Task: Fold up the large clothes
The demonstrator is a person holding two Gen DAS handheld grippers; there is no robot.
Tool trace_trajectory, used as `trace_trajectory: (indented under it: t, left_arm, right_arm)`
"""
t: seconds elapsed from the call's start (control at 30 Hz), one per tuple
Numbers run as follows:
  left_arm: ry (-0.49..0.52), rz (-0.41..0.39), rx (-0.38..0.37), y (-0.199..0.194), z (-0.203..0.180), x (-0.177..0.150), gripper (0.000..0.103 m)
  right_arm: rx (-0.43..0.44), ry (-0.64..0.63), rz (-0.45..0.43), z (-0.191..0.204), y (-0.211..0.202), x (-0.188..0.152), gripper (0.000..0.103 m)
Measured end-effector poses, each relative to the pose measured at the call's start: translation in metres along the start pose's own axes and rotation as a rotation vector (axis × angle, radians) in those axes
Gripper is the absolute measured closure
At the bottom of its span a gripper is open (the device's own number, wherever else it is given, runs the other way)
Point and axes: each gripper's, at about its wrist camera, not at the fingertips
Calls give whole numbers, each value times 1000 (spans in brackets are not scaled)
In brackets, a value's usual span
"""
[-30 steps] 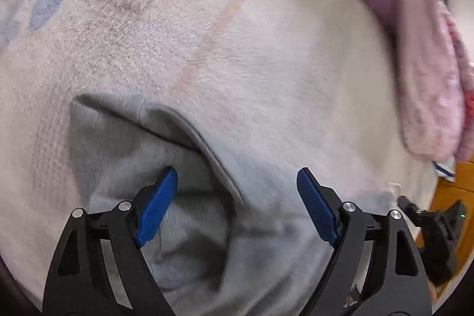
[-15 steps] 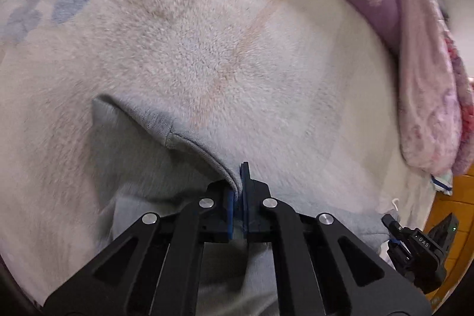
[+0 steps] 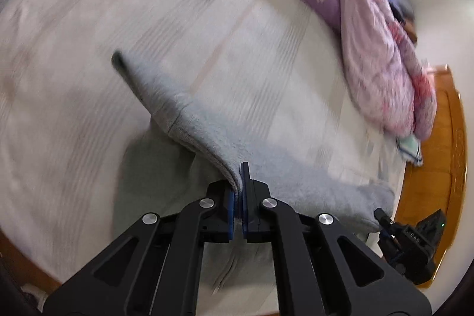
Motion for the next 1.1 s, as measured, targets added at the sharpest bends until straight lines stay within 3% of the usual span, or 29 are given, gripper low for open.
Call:
trace_trajectory:
  t: [0.23,0.43,0.5,0.6,0.73,0.8,0.87,0.97,1.1]
  left_arm:
    - [-23,142,109,6,43,-92,100]
    - [-68,226,190,37,92,-145,100]
    - [-60,226,206,45,101,-154,100]
    - [-16,222,227,58,108,-159,100]
    - [-58,236,216,62,114,-155,84]
    - [-60,258,198,53,113,-155,80]
    - [-54,249,205,37,112,-153,53]
    - [-34,195,219,8,108,-148,52]
    - [37,102,212,-9,87,-128,52]
  right_arm:
    - [-104,97,124,-52,5,-93,95]
    - [-203,187,241,-104,58,-140,95]
    - [-189,239,273,-120,77,-153,95]
    - [-172,284,282,-132,96,-157,93]
    - [-179,305,278,-134,94,-154,75]
    - [-186,281,276,-131,81,-153,72]
    - [-226,217,288,-122,61,-150,72]
    - [-223,114,239,-101,31,-133,72]
    - [-192,-37,76,-61,11,-87,72]
Point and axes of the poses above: each gripper's, at about its wrist camera, not at the fingertips, and y roughly the way its jaws point, z to its left, x to its top, and after that the axes turned 12 degrees about -x, right-handed
